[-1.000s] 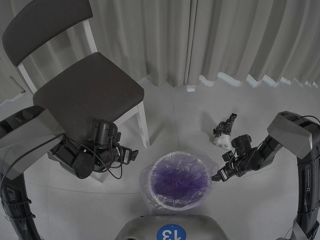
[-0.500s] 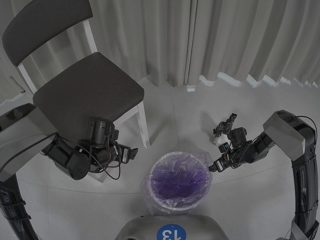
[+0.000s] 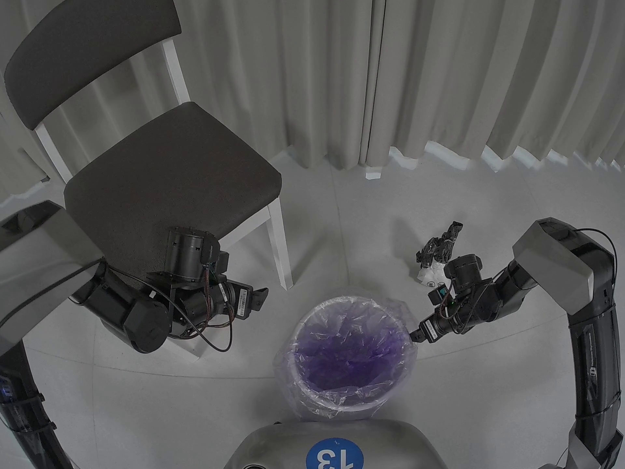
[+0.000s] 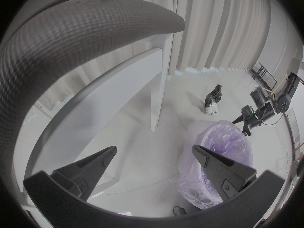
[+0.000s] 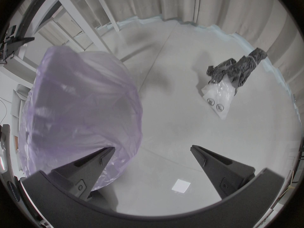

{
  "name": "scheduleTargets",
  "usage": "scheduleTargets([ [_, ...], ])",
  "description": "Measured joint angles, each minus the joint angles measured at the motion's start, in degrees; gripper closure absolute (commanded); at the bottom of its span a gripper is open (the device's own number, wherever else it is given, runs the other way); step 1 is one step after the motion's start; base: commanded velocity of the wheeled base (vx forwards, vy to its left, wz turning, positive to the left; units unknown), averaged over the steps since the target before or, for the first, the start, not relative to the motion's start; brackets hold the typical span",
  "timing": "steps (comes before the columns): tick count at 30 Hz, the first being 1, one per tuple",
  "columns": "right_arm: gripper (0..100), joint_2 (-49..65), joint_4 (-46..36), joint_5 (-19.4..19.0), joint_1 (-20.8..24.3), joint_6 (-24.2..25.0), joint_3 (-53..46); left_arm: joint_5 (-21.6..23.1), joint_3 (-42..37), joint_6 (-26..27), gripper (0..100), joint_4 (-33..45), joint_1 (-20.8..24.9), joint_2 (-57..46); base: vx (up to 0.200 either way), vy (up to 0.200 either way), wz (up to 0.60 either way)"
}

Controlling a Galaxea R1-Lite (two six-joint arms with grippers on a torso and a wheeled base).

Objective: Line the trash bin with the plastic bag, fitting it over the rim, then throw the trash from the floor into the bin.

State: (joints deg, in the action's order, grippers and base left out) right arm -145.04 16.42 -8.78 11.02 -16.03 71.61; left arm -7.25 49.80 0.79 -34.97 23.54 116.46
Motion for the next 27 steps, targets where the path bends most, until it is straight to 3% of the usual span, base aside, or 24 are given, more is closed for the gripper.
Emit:
scheduleTargets([
  [4,0,2.4,3.1,-0.8,-1.1,0.1,-5.4,0.0,-0.4,-0.1,0,0.0,-0.1,-0.6,0.000,0.000,0.00],
  [10,0,6.9,14.1,-3.7,-4.7,0.9,-13.3,0.0,-1.6,-1.7,0,-0.3,-0.3,-1.7,0.000,0.000,0.00],
  [14,0,8.9,16.7,-5.4,-6.3,6.3,-15.6,0.0,-2.9,-2.5,0,-1.7,-0.2,-2.4,0.000,0.000,0.00],
  [21,0,8.9,17.2,-7.2,-5.3,15.6,-10.5,-0.1,-5.6,-2.8,0,-3.4,-0.1,-3.7,0.000,0.000,0.00],
  [27,0,5.7,13.9,-7.1,-2.9,19.6,-3.7,-0.1,-6.6,-2.9,0,-3.7,0.0,-4.7,0.000,0.000,0.00],
])
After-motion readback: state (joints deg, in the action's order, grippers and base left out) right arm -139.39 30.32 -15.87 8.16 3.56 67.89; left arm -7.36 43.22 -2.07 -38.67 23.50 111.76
